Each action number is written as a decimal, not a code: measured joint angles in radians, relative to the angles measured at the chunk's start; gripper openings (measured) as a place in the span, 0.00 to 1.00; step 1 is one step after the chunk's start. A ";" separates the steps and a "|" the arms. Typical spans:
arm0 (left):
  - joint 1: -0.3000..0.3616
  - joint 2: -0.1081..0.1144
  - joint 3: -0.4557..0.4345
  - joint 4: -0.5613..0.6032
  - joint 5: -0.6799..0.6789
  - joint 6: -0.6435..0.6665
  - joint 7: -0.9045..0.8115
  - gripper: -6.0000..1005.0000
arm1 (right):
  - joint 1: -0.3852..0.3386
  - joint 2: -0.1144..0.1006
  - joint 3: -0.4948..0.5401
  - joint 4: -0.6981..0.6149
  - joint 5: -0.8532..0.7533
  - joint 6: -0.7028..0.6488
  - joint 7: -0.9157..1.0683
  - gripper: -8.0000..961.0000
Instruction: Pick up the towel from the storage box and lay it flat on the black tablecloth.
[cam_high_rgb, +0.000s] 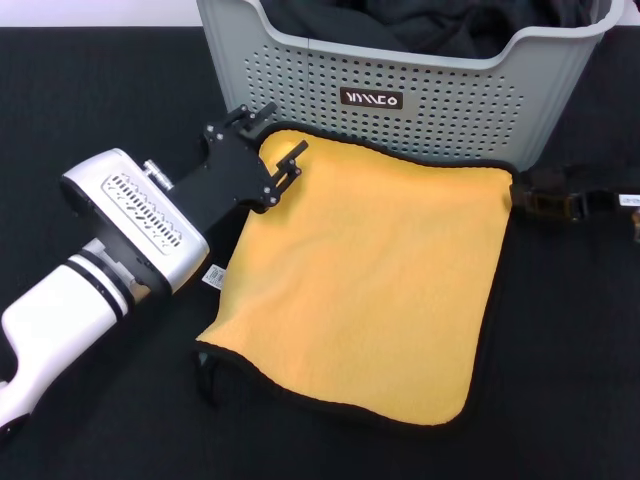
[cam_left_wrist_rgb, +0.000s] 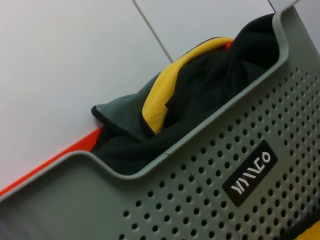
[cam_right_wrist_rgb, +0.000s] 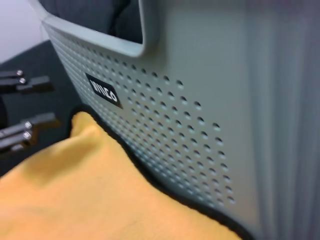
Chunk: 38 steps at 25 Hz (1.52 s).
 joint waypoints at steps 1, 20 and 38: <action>0.006 0.000 0.000 0.002 0.002 0.003 -0.010 0.41 | -0.006 -0.002 0.014 -0.010 0.000 0.029 0.008 0.29; 0.057 0.141 -0.003 0.027 0.230 0.376 -0.737 0.88 | -0.023 0.008 0.189 -0.091 0.048 0.459 -0.233 0.79; -0.072 0.280 -0.009 0.029 0.563 0.873 -1.073 0.89 | -0.098 0.011 -0.047 -0.466 0.265 0.617 -0.394 0.78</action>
